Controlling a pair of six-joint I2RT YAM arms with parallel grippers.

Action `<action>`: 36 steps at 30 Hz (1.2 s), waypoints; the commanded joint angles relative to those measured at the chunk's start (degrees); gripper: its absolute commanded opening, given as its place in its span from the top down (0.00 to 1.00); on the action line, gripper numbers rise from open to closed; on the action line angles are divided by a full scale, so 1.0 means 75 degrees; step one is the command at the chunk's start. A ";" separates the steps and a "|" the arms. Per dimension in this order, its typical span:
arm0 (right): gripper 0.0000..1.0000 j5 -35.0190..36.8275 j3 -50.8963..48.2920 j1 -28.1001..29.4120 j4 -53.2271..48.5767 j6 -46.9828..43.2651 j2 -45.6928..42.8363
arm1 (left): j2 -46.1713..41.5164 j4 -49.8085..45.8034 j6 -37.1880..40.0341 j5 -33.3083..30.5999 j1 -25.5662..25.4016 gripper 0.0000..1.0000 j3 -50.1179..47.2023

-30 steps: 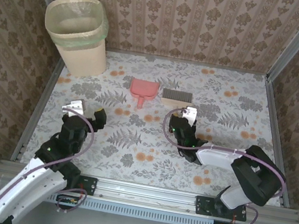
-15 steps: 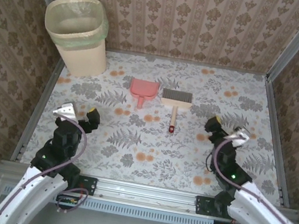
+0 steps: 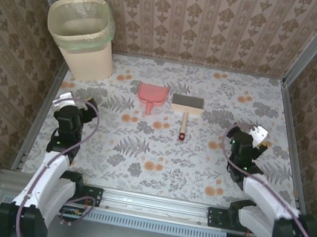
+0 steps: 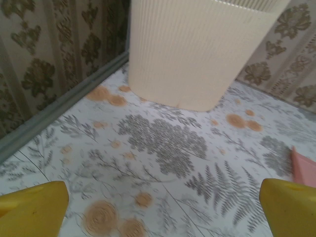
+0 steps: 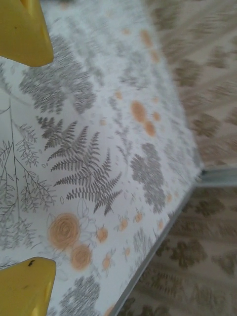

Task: Sweep away the paper scraps from the table

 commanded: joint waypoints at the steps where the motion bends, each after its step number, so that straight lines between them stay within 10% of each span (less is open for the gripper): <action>1: 0.00 -0.1525 0.1176 -0.0249 0.0757 -0.2262 0.1281 | 0.0224 0.2207 0.1191 -0.0343 0.0373 0.00 -0.0664; 21: 0.00 -0.2301 0.1009 -0.0631 0.2853 -0.2904 0.3325 | 0.5354 0.6335 0.2806 0.0200 0.0189 0.00 -0.0429; 30: 0.00 -0.2701 -0.0423 -0.0831 0.5663 -0.2776 0.3585 | 0.6150 0.6437 0.3211 0.0686 -0.0021 0.00 -0.0066; 36: 0.00 -0.2567 -0.0066 -0.0796 0.4921 -0.2741 0.3563 | 0.6179 0.5737 0.3314 0.1107 0.0012 0.00 0.0309</action>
